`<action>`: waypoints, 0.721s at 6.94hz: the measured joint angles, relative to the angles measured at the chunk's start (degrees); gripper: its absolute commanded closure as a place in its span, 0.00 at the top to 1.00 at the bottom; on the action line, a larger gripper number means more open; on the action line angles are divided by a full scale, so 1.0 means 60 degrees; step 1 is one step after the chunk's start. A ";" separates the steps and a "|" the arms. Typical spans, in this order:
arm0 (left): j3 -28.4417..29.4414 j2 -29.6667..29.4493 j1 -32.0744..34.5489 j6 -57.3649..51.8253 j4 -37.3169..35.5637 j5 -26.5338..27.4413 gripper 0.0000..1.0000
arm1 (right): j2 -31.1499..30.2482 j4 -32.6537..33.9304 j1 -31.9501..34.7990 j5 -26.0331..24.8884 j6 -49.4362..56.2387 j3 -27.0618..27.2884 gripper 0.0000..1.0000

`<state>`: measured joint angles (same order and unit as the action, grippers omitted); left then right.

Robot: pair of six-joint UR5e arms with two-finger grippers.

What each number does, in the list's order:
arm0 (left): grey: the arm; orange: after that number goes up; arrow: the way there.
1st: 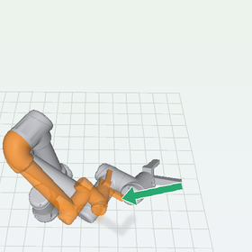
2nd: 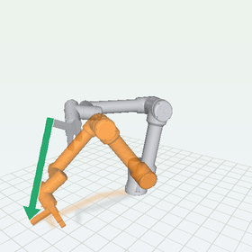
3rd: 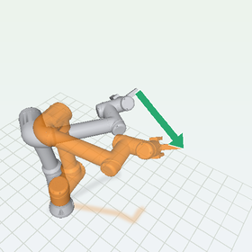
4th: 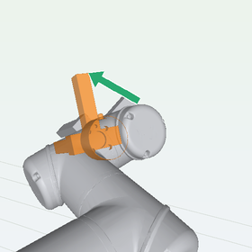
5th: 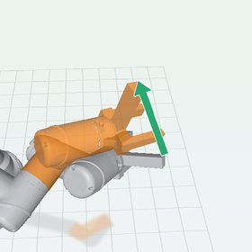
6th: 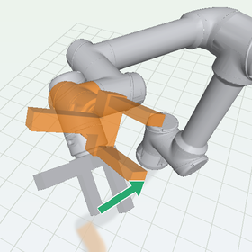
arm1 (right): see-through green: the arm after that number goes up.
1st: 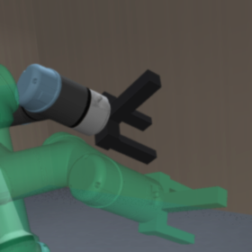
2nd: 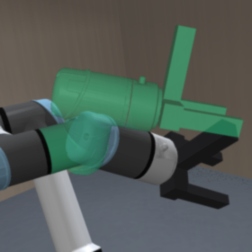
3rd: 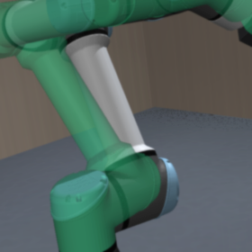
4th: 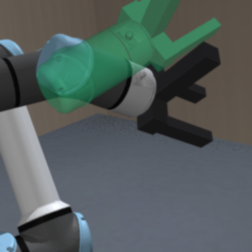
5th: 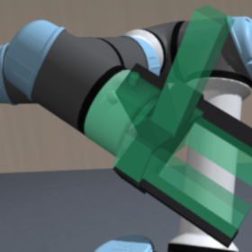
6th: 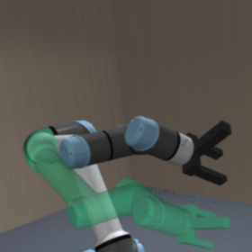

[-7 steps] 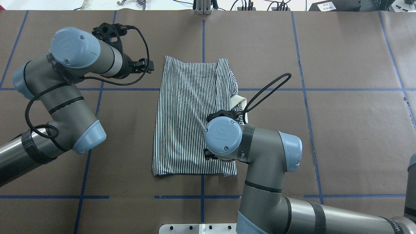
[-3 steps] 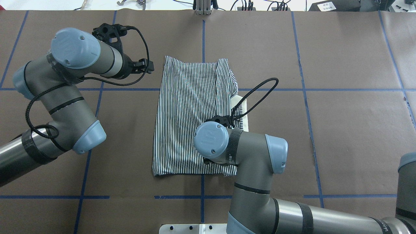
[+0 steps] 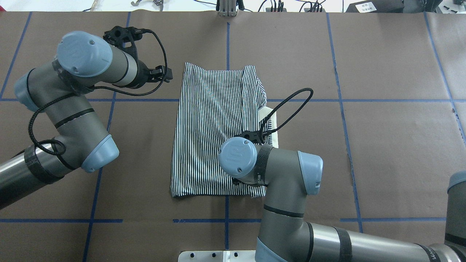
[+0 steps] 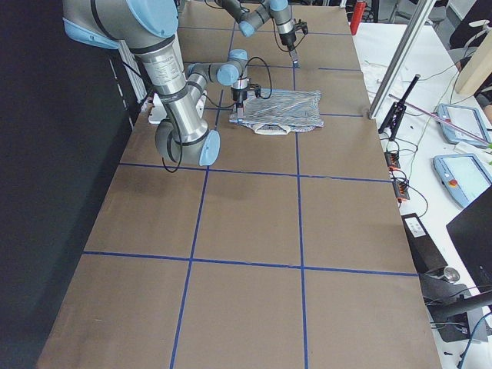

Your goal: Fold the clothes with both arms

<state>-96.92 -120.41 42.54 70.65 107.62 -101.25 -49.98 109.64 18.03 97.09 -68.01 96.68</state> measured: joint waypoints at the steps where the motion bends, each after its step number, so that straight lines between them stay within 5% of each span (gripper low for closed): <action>1: 0.0001 -0.0002 0.0000 0.0001 0.0005 0.0000 1.00 | 0.0029 0.0245 0.0011 -0.0003 0.0006 0.0058 1.00; 5: 0.0157 -0.0024 -0.0004 0.0001 0.0462 0.0000 1.00 | -0.0041 0.0801 0.0204 -0.0093 0.0133 0.0179 1.00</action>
<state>-95.98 -120.55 42.51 70.66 110.39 -101.25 -50.23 114.45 19.26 96.53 -67.21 97.76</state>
